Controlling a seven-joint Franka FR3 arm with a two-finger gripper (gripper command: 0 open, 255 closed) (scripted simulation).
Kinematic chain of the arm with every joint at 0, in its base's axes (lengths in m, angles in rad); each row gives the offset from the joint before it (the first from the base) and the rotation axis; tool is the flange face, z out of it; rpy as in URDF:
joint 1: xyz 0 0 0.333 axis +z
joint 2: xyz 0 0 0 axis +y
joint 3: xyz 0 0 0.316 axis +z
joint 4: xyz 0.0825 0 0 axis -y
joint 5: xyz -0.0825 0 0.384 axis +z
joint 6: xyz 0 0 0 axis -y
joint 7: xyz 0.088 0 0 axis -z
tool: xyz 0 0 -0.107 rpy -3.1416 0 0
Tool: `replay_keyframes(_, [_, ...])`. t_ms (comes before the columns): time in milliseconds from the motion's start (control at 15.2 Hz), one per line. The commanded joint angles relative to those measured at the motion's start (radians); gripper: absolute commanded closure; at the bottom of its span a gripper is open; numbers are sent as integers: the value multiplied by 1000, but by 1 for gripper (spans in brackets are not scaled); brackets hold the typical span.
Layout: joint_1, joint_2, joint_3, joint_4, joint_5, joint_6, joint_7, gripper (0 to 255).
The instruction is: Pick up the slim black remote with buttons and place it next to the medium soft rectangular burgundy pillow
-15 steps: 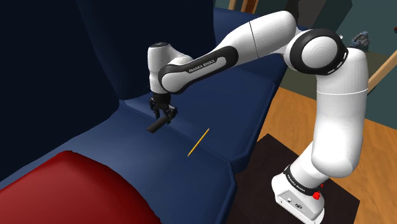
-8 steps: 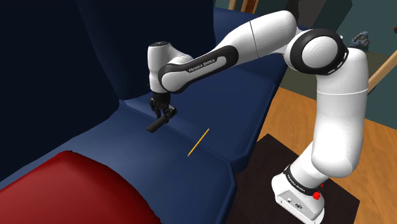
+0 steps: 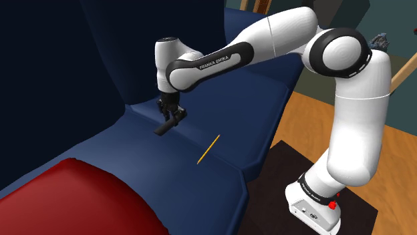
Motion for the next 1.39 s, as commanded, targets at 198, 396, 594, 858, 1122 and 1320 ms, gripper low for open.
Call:
replay_keyframes(198, [-4, -29, 10, 31, 16, -57, -7, 255])
replay_keyframes(396, [-6, -44, 15, 51, 25, -90, -11, 255])
replay_keyframes(594, [-7, -58, 19, 73, 33, -124, -15, 255])
replay_keyframes(858, [-8, -73, 24, 106, 42, -171, -20, 255])
replay_keyframes(1122, [-7, -85, 28, 143, 50, -219, -23, 255])
replay_keyframes(1320, [-6, -92, 30, 175, 54, -256, -26, 255])
